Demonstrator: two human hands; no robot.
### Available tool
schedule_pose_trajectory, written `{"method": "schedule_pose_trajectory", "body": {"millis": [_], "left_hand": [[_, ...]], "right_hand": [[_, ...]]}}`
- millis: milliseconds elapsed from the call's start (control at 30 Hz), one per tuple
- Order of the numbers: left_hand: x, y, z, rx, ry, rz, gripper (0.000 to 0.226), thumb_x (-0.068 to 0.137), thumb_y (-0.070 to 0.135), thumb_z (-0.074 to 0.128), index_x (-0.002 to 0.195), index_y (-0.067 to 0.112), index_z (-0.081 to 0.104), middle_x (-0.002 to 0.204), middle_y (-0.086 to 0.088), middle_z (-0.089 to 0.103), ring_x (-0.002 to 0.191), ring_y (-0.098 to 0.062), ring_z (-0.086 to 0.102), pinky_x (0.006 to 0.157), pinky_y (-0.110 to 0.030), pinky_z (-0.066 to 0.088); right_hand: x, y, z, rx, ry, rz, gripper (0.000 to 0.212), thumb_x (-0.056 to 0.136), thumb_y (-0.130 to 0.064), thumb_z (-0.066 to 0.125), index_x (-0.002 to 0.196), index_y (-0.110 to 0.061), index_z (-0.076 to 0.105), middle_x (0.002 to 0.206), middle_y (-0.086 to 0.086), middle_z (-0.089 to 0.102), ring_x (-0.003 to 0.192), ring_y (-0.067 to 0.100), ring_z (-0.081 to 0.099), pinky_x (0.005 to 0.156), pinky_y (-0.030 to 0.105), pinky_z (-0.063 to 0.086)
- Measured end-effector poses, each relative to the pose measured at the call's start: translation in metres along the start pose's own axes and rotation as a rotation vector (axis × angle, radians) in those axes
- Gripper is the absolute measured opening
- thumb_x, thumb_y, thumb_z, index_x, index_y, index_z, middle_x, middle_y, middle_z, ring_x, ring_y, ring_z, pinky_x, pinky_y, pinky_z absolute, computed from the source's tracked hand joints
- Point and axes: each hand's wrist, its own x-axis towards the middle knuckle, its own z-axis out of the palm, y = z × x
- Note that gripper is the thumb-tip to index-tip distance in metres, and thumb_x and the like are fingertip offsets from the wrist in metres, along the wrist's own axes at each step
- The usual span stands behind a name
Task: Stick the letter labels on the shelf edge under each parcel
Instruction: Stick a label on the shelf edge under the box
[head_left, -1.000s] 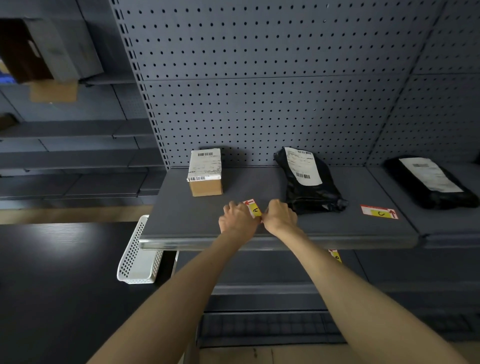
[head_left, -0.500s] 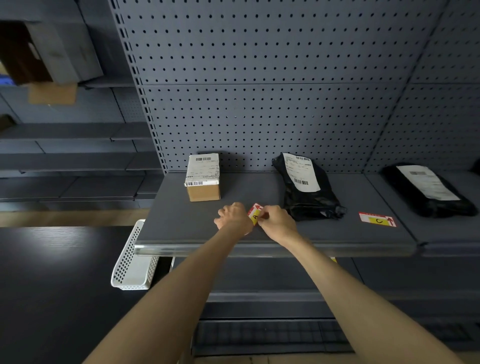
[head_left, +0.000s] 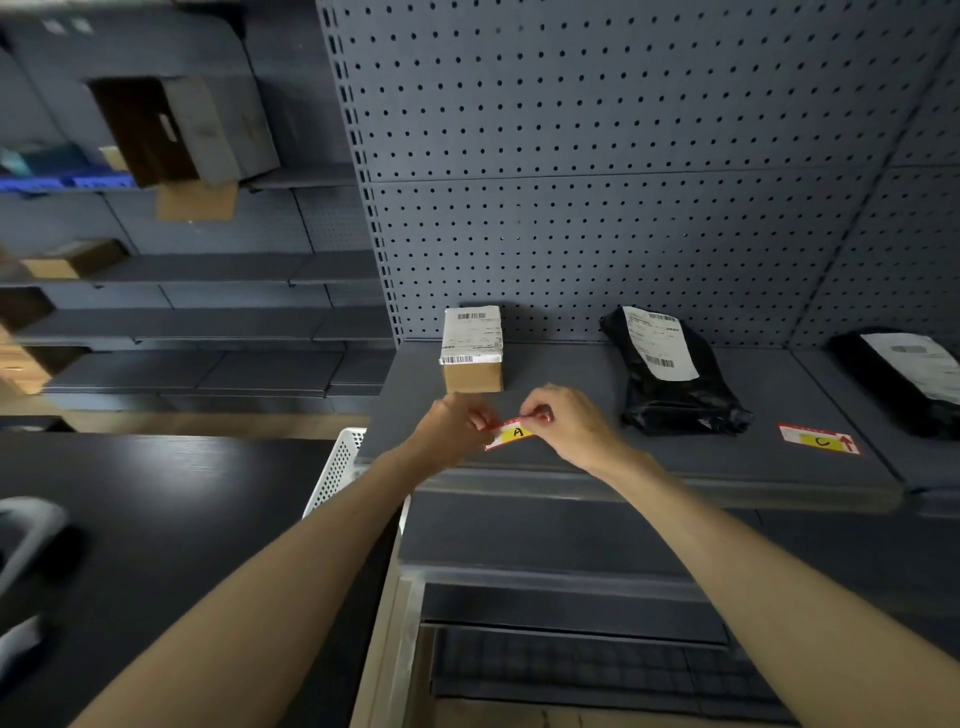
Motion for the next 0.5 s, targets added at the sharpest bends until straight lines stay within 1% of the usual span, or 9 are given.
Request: {"method": "schedule_pose_trajectory", "body": {"millis": [67, 100, 167, 233, 267, 300, 367, 433, 500], "left_hand": [[-0.014, -0.010, -0.010, 0.000, 0.025, 0.008, 0.007, 0.082, 0.010, 0.072, 0.088, 0.013, 0.073, 0.083, -0.001, 0.070, 0.076, -0.011, 0.063, 0.065, -0.015, 0.047], [-0.020, -0.016, -0.013, -0.002, 0.053, 0.006, 0.007, 0.082, 0.011, 0.072, 0.087, 0.014, 0.072, 0.082, 0.000, 0.070, 0.076, -0.012, 0.062, 0.066, -0.018, 0.048], [-0.033, -0.027, -0.018, 0.001, 0.148, -0.020, 0.005, 0.081, 0.014, 0.072, 0.085, 0.016, 0.071, 0.076, 0.003, 0.067, 0.072, -0.014, 0.061, 0.068, -0.028, 0.050], [-0.047, -0.039, -0.018, 0.078, 0.233, -0.021, 0.003, 0.083, 0.016, 0.067, 0.084, 0.018, 0.068, 0.075, 0.004, 0.065, 0.074, -0.019, 0.062, 0.069, -0.033, 0.050], [-0.056, -0.045, -0.018, 0.153, 0.258, 0.006, 0.003, 0.084, 0.017, 0.065, 0.085, 0.019, 0.066, 0.077, 0.004, 0.065, 0.078, -0.021, 0.062, 0.069, -0.034, 0.051], [-0.063, -0.052, -0.016, 0.232, 0.271, 0.053, 0.003, 0.085, 0.017, 0.064, 0.087, 0.018, 0.066, 0.082, 0.002, 0.067, 0.082, -0.022, 0.062, 0.071, -0.036, 0.051], [-0.077, -0.064, -0.011, 0.375, 0.244, 0.141, 0.009, 0.085, 0.015, 0.064, 0.094, 0.015, 0.066, 0.095, -0.003, 0.067, 0.093, -0.024, 0.061, 0.078, -0.040, 0.051], [-0.086, -0.074, -0.004, 0.480, 0.191, 0.172, 0.018, 0.088, 0.018, 0.061, 0.105, 0.015, 0.065, 0.107, -0.003, 0.066, 0.104, -0.023, 0.057, 0.089, -0.042, 0.049], [-0.089, -0.080, 0.003, 0.529, 0.170, 0.184, 0.027, 0.091, 0.021, 0.057, 0.117, 0.015, 0.061, 0.117, -0.003, 0.063, 0.111, -0.021, 0.054, 0.096, -0.040, 0.046]], "right_hand": [[-0.002, -0.014, 0.010, 0.054, -0.003, -0.004, 0.007, 0.087, -0.011, 0.064, 0.089, -0.013, 0.070, 0.090, 0.000, 0.064, 0.083, 0.018, 0.060, 0.072, 0.031, 0.047], [-0.004, -0.020, 0.015, 0.078, -0.003, -0.013, 0.008, 0.087, -0.008, 0.063, 0.088, -0.011, 0.070, 0.090, 0.001, 0.065, 0.082, 0.017, 0.060, 0.071, 0.028, 0.046], [-0.008, -0.030, 0.025, 0.101, 0.005, -0.033, 0.010, 0.088, -0.006, 0.061, 0.089, -0.008, 0.070, 0.090, 0.002, 0.065, 0.082, 0.016, 0.060, 0.068, 0.023, 0.046], [-0.012, -0.037, 0.035, 0.082, 0.019, -0.046, 0.011, 0.090, -0.007, 0.059, 0.092, -0.009, 0.070, 0.093, 0.002, 0.066, 0.084, 0.016, 0.060, 0.073, 0.026, 0.049], [-0.015, -0.038, 0.039, 0.071, 0.027, -0.052, 0.011, 0.091, -0.008, 0.059, 0.094, -0.009, 0.070, 0.094, 0.002, 0.065, 0.085, 0.015, 0.060, 0.075, 0.027, 0.049], [-0.017, -0.039, 0.043, 0.060, 0.035, -0.059, 0.011, 0.092, -0.009, 0.059, 0.095, -0.010, 0.070, 0.094, 0.002, 0.064, 0.085, 0.015, 0.060, 0.074, 0.025, 0.049], [-0.022, -0.039, 0.050, 0.028, 0.047, -0.073, 0.011, 0.092, -0.011, 0.059, 0.095, -0.012, 0.070, 0.092, 0.000, 0.063, 0.083, 0.015, 0.059, 0.068, 0.021, 0.045], [-0.026, -0.039, 0.055, -0.025, 0.053, -0.081, 0.012, 0.093, -0.013, 0.058, 0.094, -0.014, 0.070, 0.091, -0.001, 0.063, 0.082, 0.016, 0.060, 0.068, 0.027, 0.050], [-0.029, -0.039, 0.060, -0.072, 0.069, -0.089, 0.013, 0.094, -0.015, 0.057, 0.094, -0.015, 0.069, 0.092, 0.000, 0.062, 0.082, 0.018, 0.060, 0.070, 0.033, 0.052]]}}
